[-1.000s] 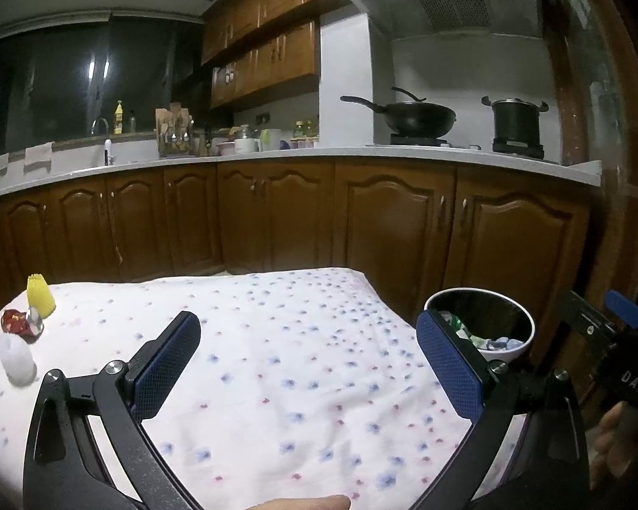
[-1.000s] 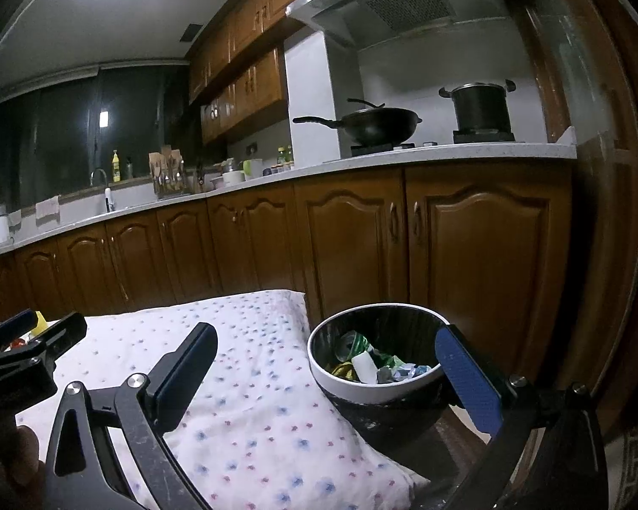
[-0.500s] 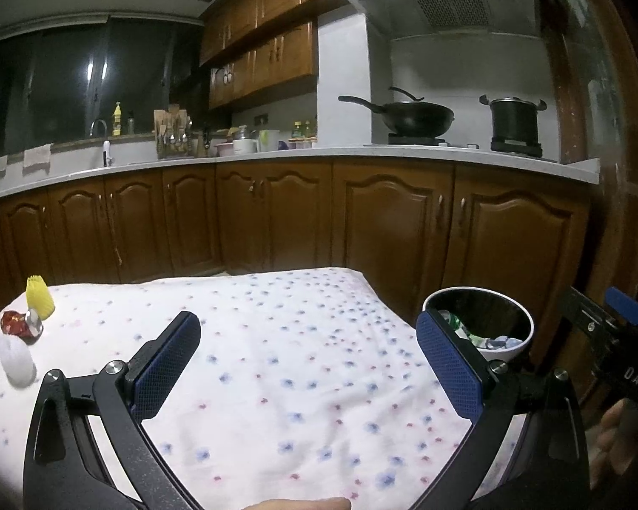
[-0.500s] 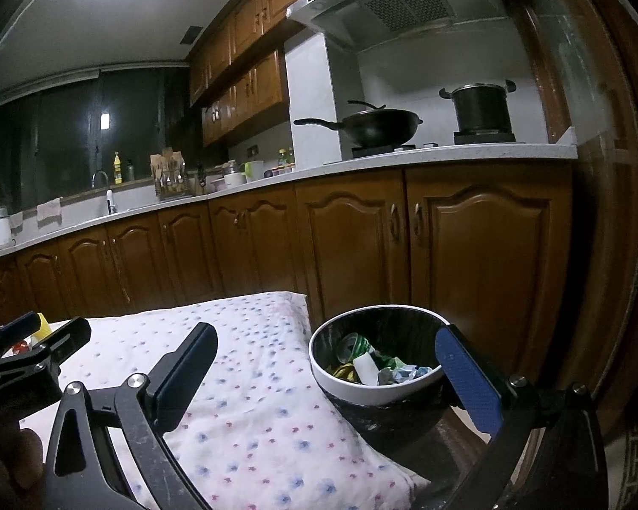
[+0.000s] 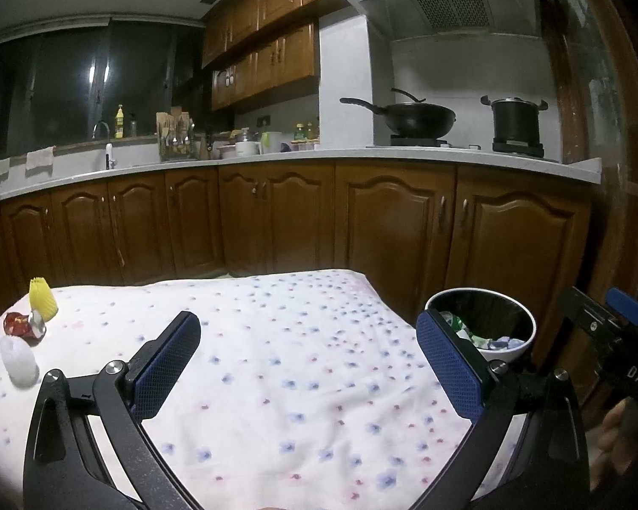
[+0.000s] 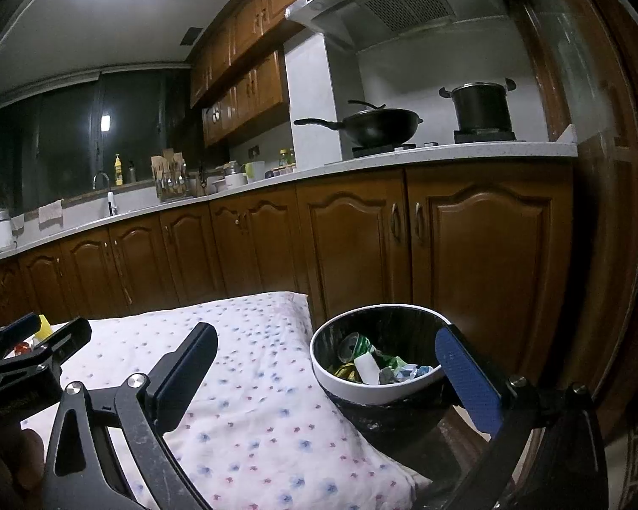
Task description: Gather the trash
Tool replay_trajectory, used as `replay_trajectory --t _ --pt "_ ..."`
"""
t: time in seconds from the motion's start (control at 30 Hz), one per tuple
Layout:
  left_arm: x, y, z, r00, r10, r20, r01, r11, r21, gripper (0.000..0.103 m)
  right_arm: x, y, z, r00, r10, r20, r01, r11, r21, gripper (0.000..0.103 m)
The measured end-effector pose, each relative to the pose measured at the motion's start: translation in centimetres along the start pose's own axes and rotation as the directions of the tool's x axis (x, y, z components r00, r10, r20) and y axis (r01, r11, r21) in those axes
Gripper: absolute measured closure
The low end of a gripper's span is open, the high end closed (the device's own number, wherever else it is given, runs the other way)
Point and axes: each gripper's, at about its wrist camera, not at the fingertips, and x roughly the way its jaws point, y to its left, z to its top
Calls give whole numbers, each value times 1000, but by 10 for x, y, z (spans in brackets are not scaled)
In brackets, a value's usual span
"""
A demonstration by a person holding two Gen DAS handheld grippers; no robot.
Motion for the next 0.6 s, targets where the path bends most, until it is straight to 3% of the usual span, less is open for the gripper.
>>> replay_trajectory --t 0.6 --pt "-1 -1 1 1000 0 -5 0 1000 -2 0 -1 0 1 1000 -2 1 2 1000 2 0"
